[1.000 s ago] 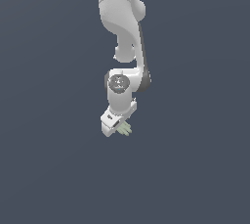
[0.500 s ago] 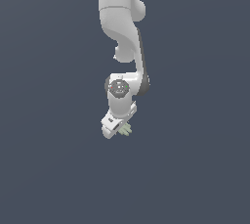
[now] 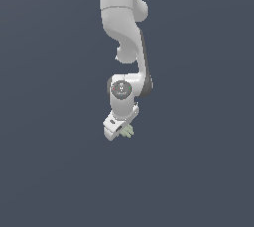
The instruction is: Pick up the object and move it to a goal position.
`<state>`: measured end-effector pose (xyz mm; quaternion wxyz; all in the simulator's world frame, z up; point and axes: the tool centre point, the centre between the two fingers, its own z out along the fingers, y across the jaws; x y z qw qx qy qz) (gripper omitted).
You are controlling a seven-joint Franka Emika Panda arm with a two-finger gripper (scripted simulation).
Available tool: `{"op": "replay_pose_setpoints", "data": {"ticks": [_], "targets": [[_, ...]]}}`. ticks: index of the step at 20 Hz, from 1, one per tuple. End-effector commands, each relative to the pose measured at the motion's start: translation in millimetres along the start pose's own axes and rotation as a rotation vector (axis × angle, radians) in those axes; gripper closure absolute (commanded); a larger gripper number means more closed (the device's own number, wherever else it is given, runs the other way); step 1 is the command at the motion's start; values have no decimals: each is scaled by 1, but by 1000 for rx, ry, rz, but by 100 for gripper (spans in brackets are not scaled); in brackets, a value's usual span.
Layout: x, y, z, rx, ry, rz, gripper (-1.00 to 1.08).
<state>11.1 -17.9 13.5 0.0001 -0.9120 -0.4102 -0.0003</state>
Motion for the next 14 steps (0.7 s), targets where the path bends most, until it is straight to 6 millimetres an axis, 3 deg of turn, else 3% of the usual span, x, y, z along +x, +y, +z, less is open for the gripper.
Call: {"op": "replay_pose_setpoints", "data": {"ticks": [1, 7, 14], "targets": [[0, 2, -2, 0, 0, 1, 108], [3, 12, -20, 0, 0, 1, 108], [9, 37, -61, 1, 1, 1, 108]]}}
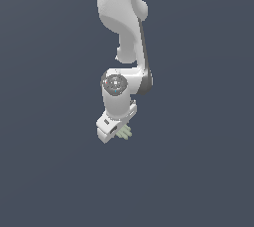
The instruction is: Pick up the object and move it to a goal position.
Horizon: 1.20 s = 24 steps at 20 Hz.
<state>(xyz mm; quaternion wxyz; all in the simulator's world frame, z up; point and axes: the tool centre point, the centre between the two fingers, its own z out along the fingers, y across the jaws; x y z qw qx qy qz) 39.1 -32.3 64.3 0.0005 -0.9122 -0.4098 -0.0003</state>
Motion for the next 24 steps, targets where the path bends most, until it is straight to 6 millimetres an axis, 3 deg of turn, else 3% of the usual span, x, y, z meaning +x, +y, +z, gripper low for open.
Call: {"op": "replay_pose_setpoints", "data": {"ticks": [1, 14, 24], "targets": [[3, 10, -18, 0, 1, 0, 108], [20, 69, -113, 0, 1, 1, 108], [28, 95, -151, 0, 0, 2, 108]]}}
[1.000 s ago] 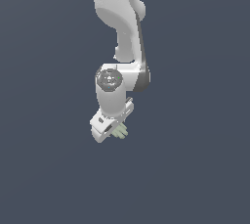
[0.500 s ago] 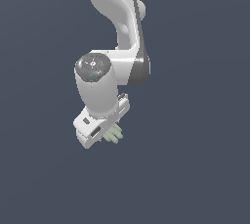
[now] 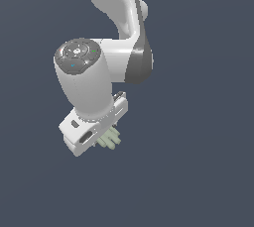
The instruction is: Pick up the object and move it to a goal position.
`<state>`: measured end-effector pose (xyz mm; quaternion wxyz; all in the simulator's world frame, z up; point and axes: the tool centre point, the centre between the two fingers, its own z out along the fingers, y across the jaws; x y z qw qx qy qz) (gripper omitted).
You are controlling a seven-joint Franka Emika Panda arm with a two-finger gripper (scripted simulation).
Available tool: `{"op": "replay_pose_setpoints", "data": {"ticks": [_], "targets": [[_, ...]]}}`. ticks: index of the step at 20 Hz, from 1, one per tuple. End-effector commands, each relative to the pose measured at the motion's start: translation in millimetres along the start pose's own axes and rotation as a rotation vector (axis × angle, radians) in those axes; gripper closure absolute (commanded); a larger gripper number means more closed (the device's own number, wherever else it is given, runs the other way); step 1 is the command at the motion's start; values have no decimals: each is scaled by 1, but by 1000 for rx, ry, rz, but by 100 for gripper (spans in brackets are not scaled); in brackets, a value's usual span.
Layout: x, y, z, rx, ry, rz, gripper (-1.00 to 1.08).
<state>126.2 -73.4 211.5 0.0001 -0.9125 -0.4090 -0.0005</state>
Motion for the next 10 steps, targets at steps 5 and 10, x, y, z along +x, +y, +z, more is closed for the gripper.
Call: {"op": "replay_pose_setpoints", "data": {"ticks": [5, 10], "targets": [[3, 8, -11, 0, -1, 0, 108], [3, 10, -13, 0, -1, 0, 108]]}}
